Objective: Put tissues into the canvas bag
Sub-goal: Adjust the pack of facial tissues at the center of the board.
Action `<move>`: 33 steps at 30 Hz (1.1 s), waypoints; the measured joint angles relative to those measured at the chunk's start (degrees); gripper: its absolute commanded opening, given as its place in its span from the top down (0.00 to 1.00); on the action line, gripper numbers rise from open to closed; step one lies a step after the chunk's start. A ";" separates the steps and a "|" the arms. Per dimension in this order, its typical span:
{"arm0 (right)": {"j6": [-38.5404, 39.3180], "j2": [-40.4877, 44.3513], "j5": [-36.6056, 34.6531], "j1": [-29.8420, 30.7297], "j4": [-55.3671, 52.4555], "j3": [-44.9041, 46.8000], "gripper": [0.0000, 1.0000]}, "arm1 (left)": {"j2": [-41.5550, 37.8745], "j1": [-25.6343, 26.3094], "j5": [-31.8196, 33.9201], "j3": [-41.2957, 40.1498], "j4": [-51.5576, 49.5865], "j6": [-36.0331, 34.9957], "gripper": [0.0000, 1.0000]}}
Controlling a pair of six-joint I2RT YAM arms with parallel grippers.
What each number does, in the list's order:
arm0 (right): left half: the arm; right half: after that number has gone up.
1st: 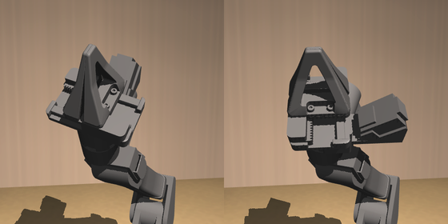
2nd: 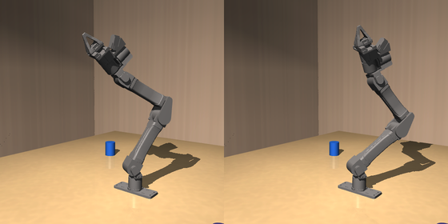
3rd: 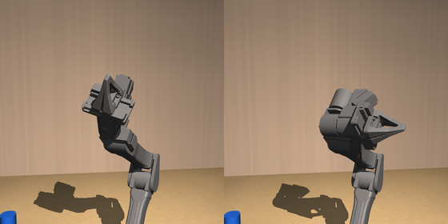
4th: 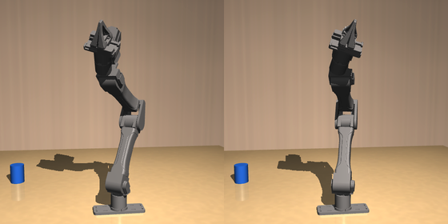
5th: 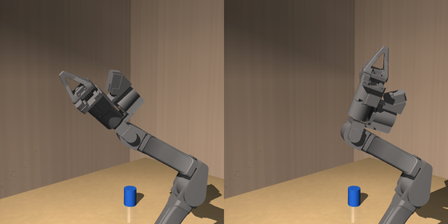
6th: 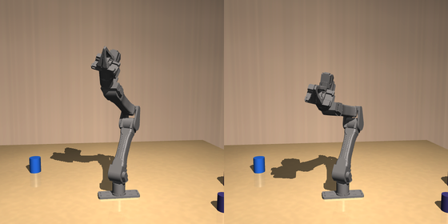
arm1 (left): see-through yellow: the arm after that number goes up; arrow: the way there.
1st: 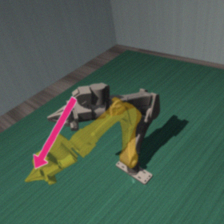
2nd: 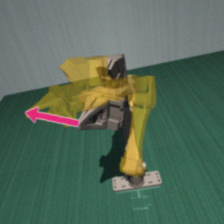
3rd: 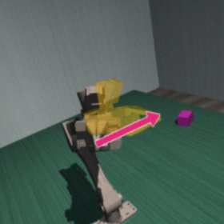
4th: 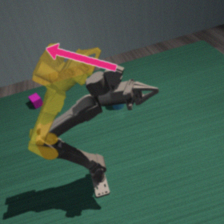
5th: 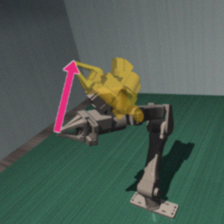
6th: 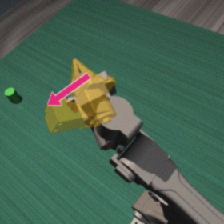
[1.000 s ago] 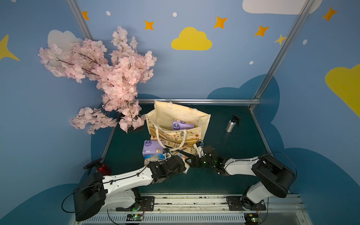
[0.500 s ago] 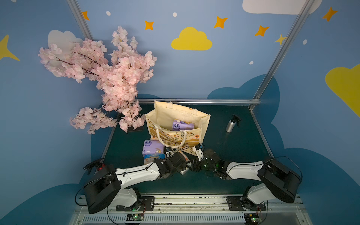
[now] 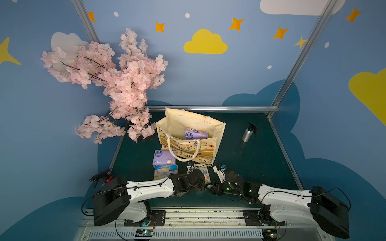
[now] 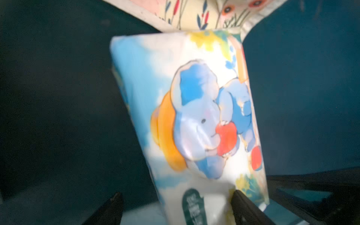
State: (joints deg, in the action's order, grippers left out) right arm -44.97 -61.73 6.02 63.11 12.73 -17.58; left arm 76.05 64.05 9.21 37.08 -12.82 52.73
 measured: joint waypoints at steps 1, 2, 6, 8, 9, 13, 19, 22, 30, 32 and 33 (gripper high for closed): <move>-0.39 1.95 -0.28 0.57 -1.49 0.37 0.35 | -1.44 0.28 -0.02 -0.33 0.63 -0.02 0.11; -0.70 4.00 -0.72 0.90 -3.17 0.61 0.35 | -3.28 0.50 0.07 -0.72 0.83 0.15 0.11; -1.79 12.37 -5.09 -0.15 -10.40 1.09 0.29 | -12.50 0.46 2.32 -3.06 0.31 0.98 0.10; -2.21 14.71 -6.01 -2.73 -12.57 1.16 0.25 | -15.74 0.15 3.80 -4.11 -0.04 1.07 0.11; -2.36 15.15 -5.99 -4.55 -13.18 1.20 0.24 | -16.72 -0.26 4.17 -4.61 -0.13 1.07 0.11; -2.60 12.79 -4.76 -10.12 -13.07 1.25 0.20 | -16.28 -3.15 3.93 -5.05 -0.92 1.16 0.13; -2.75 2.60 -0.79 -11.98 -8.31 0.87 0.19 | -11.15 -5.07 1.99 -4.33 -1.31 1.75 0.14; -2.97 -3.82 1.07 -12.20 -4.02 -0.07 0.19 | -9.18 -5.88 -0.07 -4.33 0.94 2.19 0.15; -5.22 -15.80 6.16 -12.52 10.62 -2.43 0.19 | -5.05 -7.93 -4.81 -4.31 5.44 2.82 0.19; -5.49 -16.41 6.91 -12.59 11.78 -2.67 0.19 | -4.87 -9.01 -5.86 -4.37 6.27 3.23 0.21; -5.62 -16.39 7.13 -12.79 12.17 -2.75 0.18 | -5.05 -9.46 -6.12 -4.59 6.75 3.37 0.21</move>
State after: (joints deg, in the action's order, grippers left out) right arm -50.59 -78.13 13.15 50.33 24.91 -20.34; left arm 71.00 54.59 3.09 32.49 -6.07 56.10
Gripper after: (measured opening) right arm 0.814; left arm 0.798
